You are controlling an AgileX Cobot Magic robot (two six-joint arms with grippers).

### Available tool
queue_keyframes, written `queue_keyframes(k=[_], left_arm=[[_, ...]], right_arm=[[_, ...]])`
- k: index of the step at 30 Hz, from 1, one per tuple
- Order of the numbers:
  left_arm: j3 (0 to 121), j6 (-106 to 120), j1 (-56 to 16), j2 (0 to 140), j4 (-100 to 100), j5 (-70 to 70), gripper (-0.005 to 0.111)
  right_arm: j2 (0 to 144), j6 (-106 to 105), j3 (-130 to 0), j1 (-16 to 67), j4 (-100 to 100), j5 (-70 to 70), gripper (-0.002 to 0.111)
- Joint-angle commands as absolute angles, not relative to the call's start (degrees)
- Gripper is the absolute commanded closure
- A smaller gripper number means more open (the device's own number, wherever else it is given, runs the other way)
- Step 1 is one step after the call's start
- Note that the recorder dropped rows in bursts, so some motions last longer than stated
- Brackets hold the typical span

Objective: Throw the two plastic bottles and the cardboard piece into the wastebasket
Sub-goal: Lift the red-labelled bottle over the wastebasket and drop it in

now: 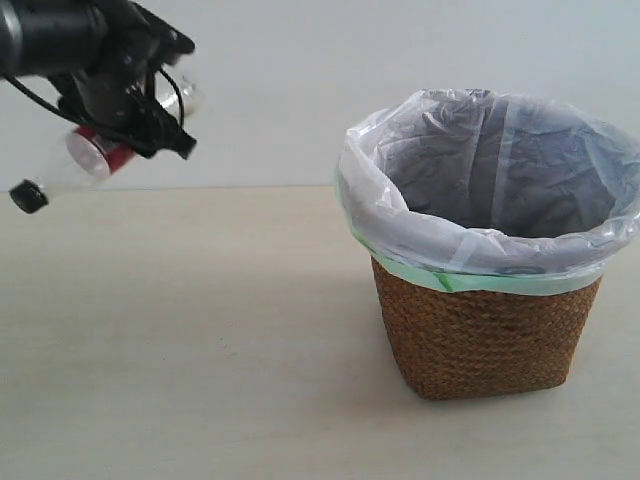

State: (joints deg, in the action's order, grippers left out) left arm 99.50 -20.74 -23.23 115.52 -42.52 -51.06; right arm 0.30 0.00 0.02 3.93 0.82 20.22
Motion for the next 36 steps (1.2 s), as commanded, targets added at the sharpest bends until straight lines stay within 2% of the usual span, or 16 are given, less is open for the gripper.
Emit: queue_keyframes(k=[1,8,16,20,22,23,24,25,26,27,28,29,36], left_arm=[[99.6,-25.8,-23.2,106.9,-44.9,-55.3,0.103],[99.6,-29.2,-23.2,98.2,-45.0,-56.1,0.103],[99.0,-26.3,-23.2,99.8,-38.2,-57.8,0.103],[99.0,-6.4,-23.2,101.1,-9.3,-50.2,0.103],[100.4,25.2,-23.2,101.0,35.3,-49.4,0.103],[101.0,33.9,-23.2,101.0,50.1,-51.0,0.101],[101.7,42.9,-23.3,101.0,67.2,-52.8,0.092],[101.9,47.3,-23.9,101.1,75.4,-53.8,0.081],[102.0,51.2,-24.3,101.1,80.2,-53.8,0.064],[102.0,55.5,-25.0,101.0,84.8,-52.5,0.042],[102.0,56.1,-26.0,101.0,86.2,-50.2,0.013],[102.0,55.1,-27.3,101.2,85.0,-47.8,0.0],[101.9,53.8,-28.6,102.4,80.8,-43.9,0.002]], right_arm=[[0.0,0.0,0.0,3.6,0.7,19.6,0.108],[0.0,0.0,0.0,3.6,0.7,19.6,0.108],[0.0,0.0,0.0,3.6,0.7,19.5,0.108],[0.0,0.0,0.0,3.6,0.7,19.5,0.108],[0.0,0.0,0.0,3.6,0.7,19.5,0.108],[0.0,0.0,0.0,3.6,0.7,19.5,0.108],[0.0,0.0,0.0,3.6,0.7,19.5,0.108],[0.0,0.0,0.0,3.6,0.7,19.5,0.108],[0.0,0.0,0.0,3.6,0.7,19.5,0.108],[0.0,0.0,0.0,3.6,0.7,19.5,0.108],[0.0,0.0,0.0,3.6,0.7,19.5,0.108],[0.0,0.0,0.0,3.6,0.7,19.5,0.108],[0.0,0.0,0.0,3.6,0.7,19.5,0.108]])
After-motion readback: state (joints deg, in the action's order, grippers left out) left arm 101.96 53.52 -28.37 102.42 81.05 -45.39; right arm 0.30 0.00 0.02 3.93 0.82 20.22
